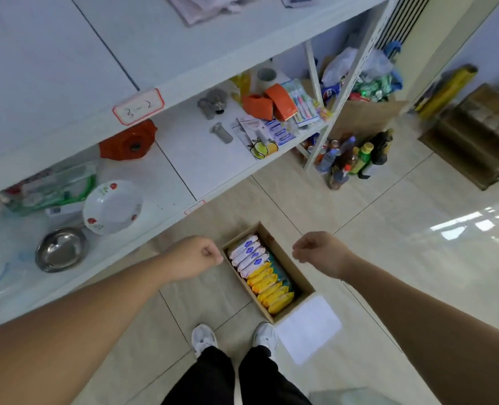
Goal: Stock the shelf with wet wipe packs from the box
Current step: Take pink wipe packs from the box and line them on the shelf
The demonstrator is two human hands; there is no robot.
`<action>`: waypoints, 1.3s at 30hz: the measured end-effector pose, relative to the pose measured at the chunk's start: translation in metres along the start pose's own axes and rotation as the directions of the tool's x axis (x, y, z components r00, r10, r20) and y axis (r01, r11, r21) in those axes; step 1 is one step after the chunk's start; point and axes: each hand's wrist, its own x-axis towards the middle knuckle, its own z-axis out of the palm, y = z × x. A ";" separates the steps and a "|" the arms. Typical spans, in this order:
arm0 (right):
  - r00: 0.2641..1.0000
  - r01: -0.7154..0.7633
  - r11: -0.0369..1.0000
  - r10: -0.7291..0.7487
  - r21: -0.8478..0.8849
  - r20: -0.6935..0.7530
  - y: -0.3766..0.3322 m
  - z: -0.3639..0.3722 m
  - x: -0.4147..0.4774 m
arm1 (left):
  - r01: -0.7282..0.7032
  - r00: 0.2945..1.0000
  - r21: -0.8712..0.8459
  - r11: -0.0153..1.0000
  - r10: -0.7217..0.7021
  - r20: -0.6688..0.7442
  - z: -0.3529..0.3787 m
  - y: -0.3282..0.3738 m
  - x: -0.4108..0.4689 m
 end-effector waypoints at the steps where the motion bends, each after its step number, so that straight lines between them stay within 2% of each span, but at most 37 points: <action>1: 1.000 -0.002 1.000 0.002 0.012 0.005 0.009 0.004 0.006 | 0.016 1.000 0.006 1.000 -0.017 0.023 0.009 -0.004 0.010; 8: 0.997 -0.075 0.994 0.075 0.074 0.003 0.069 0.033 0.075 | 0.056 0.993 0.078 0.995 -0.064 0.097 0.065 -0.037 0.095; 14: 0.991 -0.131 0.986 0.132 0.104 -0.007 0.133 0.077 0.159 | 0.089 0.988 0.060 0.994 -0.095 0.119 0.131 -0.074 0.187; 21: 0.990 -0.139 0.990 0.139 -0.003 0.007 0.200 0.141 0.264 | 0.143 0.980 0.000 0.990 -0.142 0.139 0.217 -0.132 0.287; 26: 0.983 -0.175 0.984 0.176 -0.018 0.043 0.237 0.182 0.321 | 0.168 0.983 -0.036 0.985 -0.165 0.081 0.261 -0.170 0.340; 28: 0.988 -0.149 0.985 0.152 -0.089 0.033 0.248 0.196 0.339 | 0.174 0.983 -0.033 0.984 -0.172 0.061 0.274 -0.184 0.358; 33: 0.998 -0.057 0.979 0.057 -0.194 -0.004 0.257 0.219 0.373 | 0.113 0.993 0.026 0.993 -0.114 0.020 0.300 -0.202 0.390; 36: 1.000 -0.025 0.978 0.027 -0.209 0.010 0.255 0.229 0.387 | 0.043 0.999 0.171 0.984 -0.037 -0.040 0.313 -0.208 0.398; 39: 0.998 0.045 0.952 -0.028 -0.302 0.062 0.254 0.237 0.399 | 0.003 0.996 0.335 0.942 0.028 -0.088 0.322 -0.213 0.404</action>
